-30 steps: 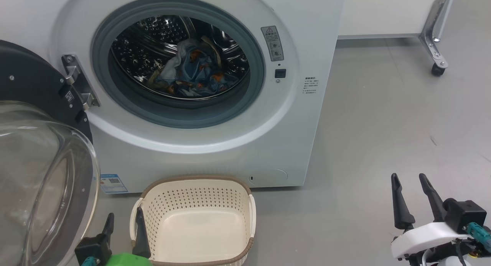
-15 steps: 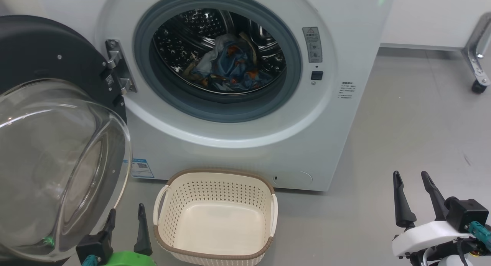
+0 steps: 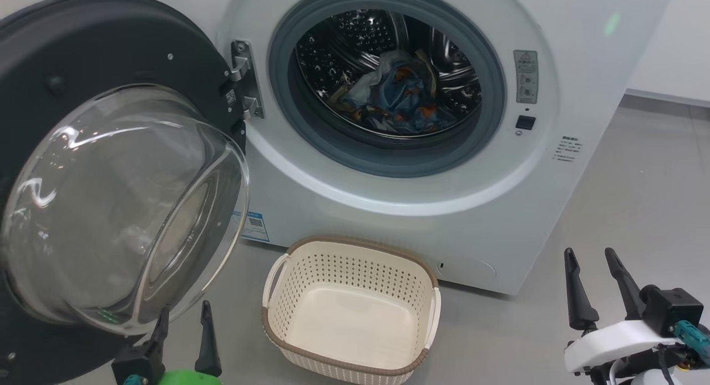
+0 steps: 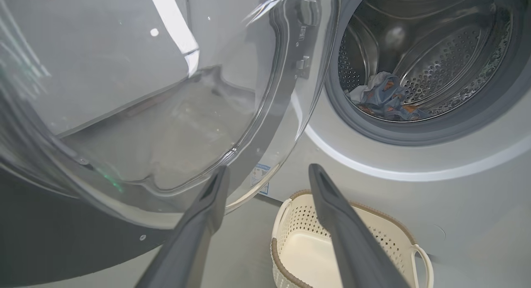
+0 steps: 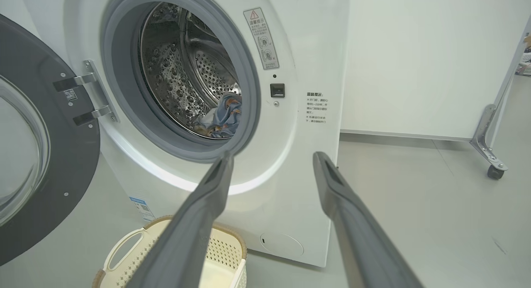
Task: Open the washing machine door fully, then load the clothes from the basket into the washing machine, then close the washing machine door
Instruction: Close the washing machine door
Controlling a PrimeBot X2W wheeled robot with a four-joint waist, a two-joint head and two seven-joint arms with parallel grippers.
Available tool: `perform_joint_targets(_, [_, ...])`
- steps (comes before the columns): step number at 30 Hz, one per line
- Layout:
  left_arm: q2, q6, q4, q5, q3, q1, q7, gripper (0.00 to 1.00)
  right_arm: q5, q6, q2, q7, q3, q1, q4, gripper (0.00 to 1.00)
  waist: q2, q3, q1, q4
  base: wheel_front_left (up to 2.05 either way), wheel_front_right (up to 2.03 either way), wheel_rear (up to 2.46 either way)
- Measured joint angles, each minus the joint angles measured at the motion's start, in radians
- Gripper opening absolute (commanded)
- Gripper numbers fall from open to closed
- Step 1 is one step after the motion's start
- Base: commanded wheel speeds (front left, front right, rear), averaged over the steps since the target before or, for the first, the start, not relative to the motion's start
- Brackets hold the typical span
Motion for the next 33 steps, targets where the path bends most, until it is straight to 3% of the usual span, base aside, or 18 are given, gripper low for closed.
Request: perform_joint_targets(33, [0.001,0.0,-0.011,0.014,0.021,0.03,0.0,1.0,0.0,0.0,0.003,0.0,0.014,0.0,0.005,1.0,0.0,-0.017,0.0,0.139,0.0,0.0,0.0])
